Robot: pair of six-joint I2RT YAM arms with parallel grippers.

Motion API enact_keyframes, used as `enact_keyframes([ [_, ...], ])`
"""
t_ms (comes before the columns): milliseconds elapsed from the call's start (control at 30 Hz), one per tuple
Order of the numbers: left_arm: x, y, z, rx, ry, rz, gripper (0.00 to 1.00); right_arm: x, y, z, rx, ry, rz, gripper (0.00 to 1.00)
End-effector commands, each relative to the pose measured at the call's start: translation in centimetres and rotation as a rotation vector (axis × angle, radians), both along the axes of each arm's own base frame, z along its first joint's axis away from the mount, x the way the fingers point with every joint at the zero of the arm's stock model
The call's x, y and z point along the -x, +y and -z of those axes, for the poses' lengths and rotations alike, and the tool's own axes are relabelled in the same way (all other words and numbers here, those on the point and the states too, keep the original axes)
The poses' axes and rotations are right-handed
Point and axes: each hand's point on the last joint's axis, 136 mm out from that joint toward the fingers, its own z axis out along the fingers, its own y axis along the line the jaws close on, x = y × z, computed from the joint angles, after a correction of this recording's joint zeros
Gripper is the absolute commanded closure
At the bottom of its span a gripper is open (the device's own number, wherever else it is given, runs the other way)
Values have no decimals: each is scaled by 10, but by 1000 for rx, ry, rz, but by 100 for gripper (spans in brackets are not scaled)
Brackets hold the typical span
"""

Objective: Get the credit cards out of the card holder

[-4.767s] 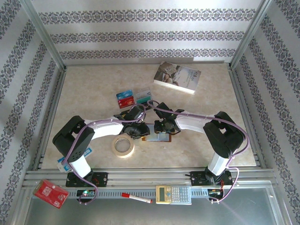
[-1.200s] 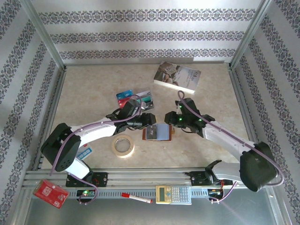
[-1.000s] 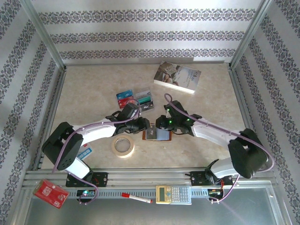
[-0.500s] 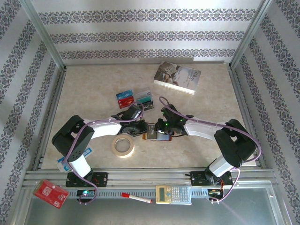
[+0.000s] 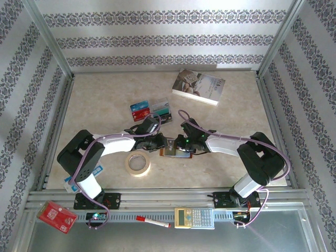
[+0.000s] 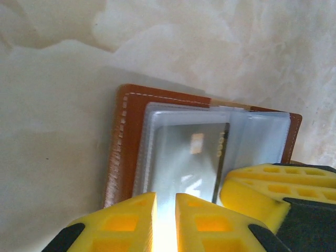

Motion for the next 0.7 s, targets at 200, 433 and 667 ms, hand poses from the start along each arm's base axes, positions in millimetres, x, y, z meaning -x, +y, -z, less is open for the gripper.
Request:
enact_keyframes([
  [200,3,14,23,-69,44,-34,82,-1,-15,11,-31,9,71,79],
  [433,12,21,37,-98,90,-45,82,-2,-8,8,-82,-19,21,81],
  [667,17,24,45,-106,113,-44,83,1,-7,8,-78,-31,-44,80],
])
